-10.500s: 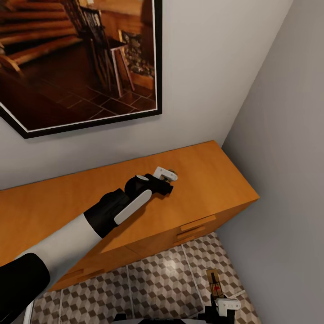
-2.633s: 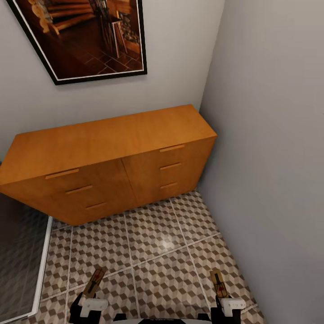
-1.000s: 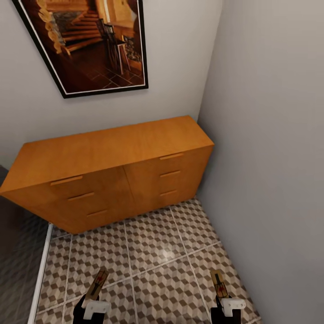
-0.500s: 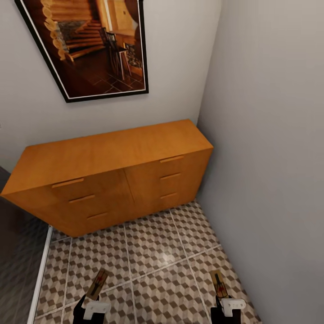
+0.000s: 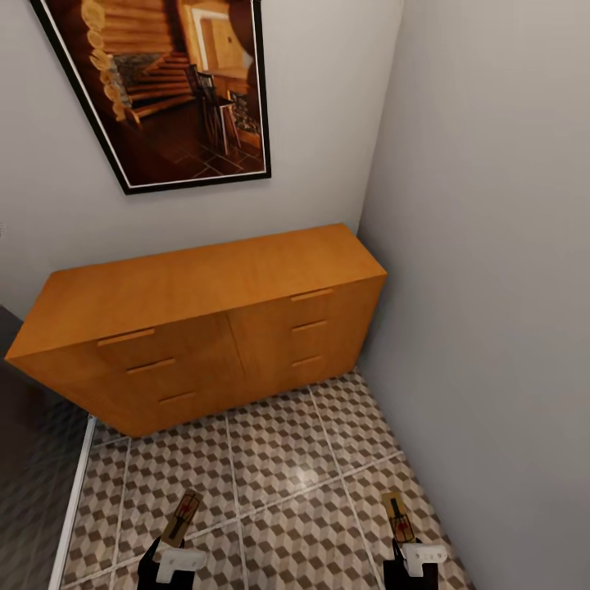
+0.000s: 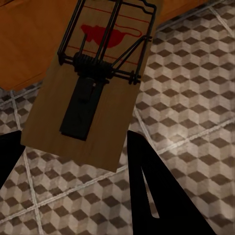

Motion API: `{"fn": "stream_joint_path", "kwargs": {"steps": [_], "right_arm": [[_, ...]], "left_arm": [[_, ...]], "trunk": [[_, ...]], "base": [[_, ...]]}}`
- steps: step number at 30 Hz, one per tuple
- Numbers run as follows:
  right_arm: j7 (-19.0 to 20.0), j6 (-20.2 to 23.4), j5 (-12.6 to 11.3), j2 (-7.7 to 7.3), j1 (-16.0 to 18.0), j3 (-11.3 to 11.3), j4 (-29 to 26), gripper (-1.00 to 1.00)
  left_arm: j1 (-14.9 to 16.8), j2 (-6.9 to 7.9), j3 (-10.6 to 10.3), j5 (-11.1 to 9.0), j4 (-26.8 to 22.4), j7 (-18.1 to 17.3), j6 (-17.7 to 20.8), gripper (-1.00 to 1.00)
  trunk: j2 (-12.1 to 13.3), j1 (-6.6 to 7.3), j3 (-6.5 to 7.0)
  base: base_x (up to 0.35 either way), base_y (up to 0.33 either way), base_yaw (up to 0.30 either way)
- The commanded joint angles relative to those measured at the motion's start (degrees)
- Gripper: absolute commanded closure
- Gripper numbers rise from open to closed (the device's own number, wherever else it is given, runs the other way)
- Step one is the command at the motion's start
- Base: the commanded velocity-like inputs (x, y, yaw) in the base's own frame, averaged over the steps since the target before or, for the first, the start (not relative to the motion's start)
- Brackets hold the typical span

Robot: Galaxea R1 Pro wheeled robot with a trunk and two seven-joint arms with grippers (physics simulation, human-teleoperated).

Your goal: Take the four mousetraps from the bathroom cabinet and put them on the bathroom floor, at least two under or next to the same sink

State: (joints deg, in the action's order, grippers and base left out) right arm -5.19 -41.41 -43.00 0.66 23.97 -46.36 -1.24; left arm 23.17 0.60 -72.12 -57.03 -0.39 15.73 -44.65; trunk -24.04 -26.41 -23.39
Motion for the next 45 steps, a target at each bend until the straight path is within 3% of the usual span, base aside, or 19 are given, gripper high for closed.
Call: {"fn": "stream_joint_path", "kwargs": {"steps": [1, 22, 45], "right_arm": [[-0.5, -0.1, -0.1, 0.03, 0.0, -0.5, 0.0, 1.0], [-0.5, -0.1, -0.1, -0.04, 0.0, -0.5, 0.0, 1.0], [-0.6, -0.2, -0.1, -0.13, 0.0, -0.5, 0.0, 1.0]], "left_arm": [[-0.1, -0.02, -0.5, 0.3, 0.0, 0.8, 0.0, 1.0], [-0.2, -0.07, -0.5, 0.3, -0.1, 0.8, 0.1, 1.0], [-0.3, -0.42, -0.5, 0.3, -0.1, 0.9, 0.2, 1.0]], "trunk": [[-0.1, -0.03, 0.01], [-0.1, -0.03, 1.76], [-0.1, -0.03, 2.5]], "base": [[0.0, 0.0, 0.0], [0.0, 0.0, 0.0], [0.0, 0.0, 0.0]]}}
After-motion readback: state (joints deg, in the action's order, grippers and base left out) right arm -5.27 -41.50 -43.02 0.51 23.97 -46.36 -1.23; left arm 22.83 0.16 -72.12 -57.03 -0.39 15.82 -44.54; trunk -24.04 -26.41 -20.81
